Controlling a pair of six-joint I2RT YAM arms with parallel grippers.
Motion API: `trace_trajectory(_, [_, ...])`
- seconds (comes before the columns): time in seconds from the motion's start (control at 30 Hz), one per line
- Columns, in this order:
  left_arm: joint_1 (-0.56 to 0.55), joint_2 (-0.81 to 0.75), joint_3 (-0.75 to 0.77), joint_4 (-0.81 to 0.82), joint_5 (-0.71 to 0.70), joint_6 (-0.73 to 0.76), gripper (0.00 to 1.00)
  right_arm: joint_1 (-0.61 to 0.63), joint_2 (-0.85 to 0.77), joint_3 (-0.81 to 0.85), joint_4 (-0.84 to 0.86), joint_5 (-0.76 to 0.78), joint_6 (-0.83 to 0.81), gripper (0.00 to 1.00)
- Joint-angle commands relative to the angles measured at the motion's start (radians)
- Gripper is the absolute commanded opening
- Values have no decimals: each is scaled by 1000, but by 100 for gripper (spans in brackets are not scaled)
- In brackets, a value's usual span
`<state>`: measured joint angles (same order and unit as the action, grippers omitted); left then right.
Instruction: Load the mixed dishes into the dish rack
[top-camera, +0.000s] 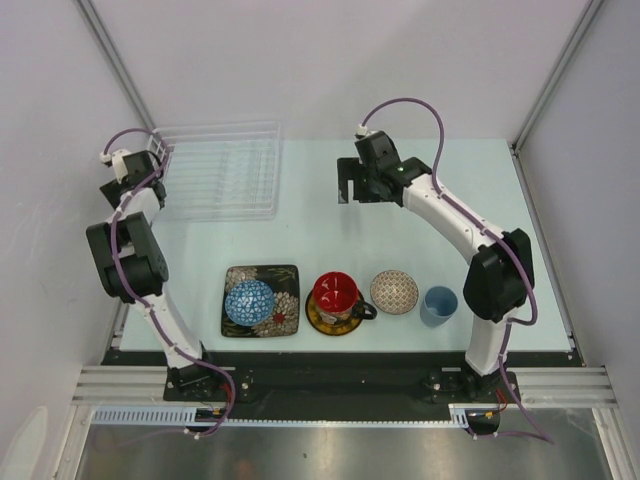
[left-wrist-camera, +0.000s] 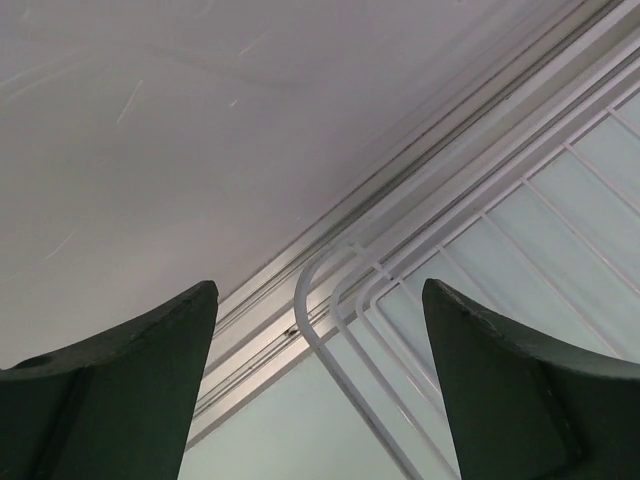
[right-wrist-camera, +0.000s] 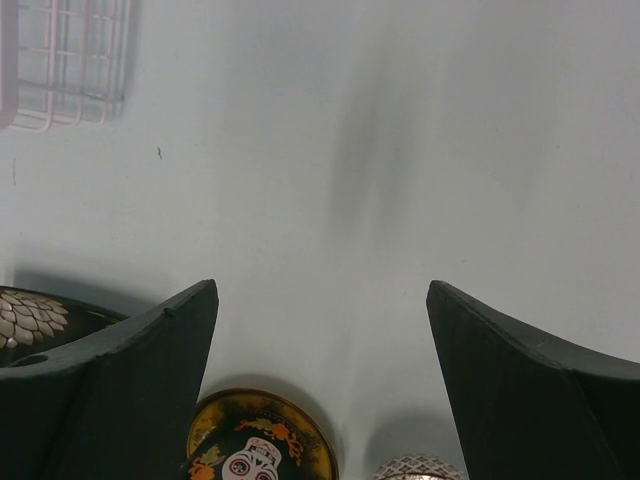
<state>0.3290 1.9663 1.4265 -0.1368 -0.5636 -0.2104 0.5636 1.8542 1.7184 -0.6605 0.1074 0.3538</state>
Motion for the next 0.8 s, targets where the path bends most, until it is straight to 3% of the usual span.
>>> trace_trajectory(0.0, [8, 42, 64, 22, 27, -37, 88, 10, 42, 101, -14, 5, -18, 91])
trace_trajectory(0.17, [16, 85, 110, 17, 74, -52, 85, 21, 117, 181, 2, 2, 0, 87])
trace_trajectory(0.27, [22, 95, 118, 28, 139, -64, 74, 28, 210, 292, 19, -20, 22, 86])
trace_trajectory(0.4, [25, 98, 120, 37, 205, -58, 50, 38, 357, 450, 126, -144, 106, 86])
trace_trajectory(0.5, [24, 89, 111, 32, 212, -49, 42, 44, 488, 601, 182, -256, 155, 85])
trace_trajectory(0.7, [25, 82, 88, 49, 217, -3, 40, 35, 620, 682, 373, -438, 289, 84])
trace_trajectory(0.77, [24, 80, 84, 54, 215, 14, 40, 45, 655, 711, 365, -431, 283, 82])
